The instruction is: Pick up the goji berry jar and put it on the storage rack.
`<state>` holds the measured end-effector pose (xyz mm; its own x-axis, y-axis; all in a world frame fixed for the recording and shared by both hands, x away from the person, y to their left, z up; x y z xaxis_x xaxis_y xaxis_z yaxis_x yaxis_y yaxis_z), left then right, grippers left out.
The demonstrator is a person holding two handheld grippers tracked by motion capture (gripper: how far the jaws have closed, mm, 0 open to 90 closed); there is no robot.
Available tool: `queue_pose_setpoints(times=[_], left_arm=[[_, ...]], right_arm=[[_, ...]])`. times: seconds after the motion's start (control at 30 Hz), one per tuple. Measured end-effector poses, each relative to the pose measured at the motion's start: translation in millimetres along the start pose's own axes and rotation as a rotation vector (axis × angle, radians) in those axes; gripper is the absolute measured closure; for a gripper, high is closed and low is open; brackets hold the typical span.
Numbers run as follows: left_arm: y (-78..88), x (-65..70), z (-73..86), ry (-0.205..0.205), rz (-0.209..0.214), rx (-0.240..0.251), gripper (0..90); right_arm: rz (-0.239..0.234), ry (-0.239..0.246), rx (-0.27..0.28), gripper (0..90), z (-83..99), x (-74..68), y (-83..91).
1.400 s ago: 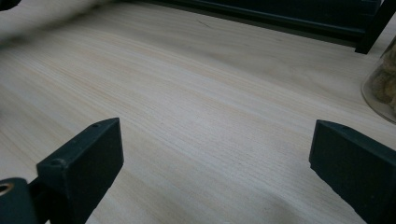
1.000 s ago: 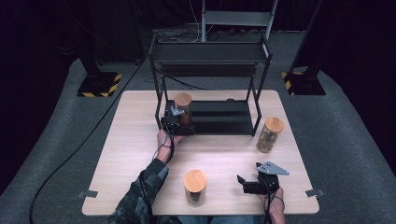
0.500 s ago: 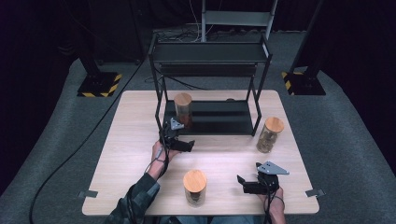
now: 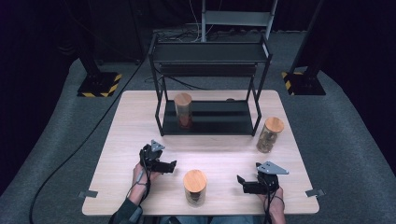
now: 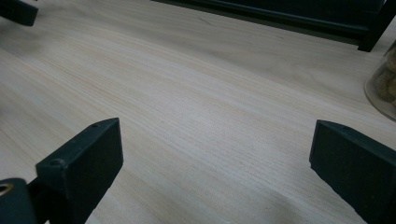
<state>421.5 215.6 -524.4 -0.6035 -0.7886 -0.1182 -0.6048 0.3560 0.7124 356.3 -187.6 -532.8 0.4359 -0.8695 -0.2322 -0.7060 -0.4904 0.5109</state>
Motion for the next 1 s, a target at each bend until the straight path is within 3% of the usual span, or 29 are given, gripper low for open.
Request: queue_pose_setpoints(times=[0.03,0.13,0.43,0.57,0.77,1.0], left_arm=[[4.6,0.6,11.0,0.018,-0.011,-0.011,0.5],[13.1,2.1,23.9,0.033,-0.034,-0.026,0.5],[32.0,5.6,49.2,0.072,-0.086,-0.036,0.2],[35.7,5.0,53.4,0.083,-0.103,-0.040,0.7],[38.3,6.0,60.4,0.097,-0.130,-0.006,0.4],[39.1,6.2,61.3,0.098,-0.131,-0.006,0.3]], right_arm=[[0.000,0.000,0.000,2.2,0.0,0.1,0.0],[0.001,-0.001,-0.001,2.2,-0.1,0.1,-0.2],[0.002,-0.001,-0.007,2.2,-0.2,0.2,-0.6],[0.003,-0.002,-0.009,2.2,-0.3,0.2,-0.9],[0.005,-0.001,-0.010,2.2,-0.3,0.1,-1.0],[0.006,-0.002,-0.014,2.2,-0.4,0.1,-1.5]])
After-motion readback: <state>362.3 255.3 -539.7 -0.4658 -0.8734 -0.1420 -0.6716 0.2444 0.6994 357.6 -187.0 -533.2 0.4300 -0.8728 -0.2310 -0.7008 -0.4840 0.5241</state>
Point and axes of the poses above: each handheld gripper's, and its own axes: y roughly backward along the jaws, z roughly out of its underside, x roughly to its right, the point moved 1 cm from there along -y, roughly forward along the jaws, and after that the axes turned 11 degrees about -y, right-handed, at the moved point
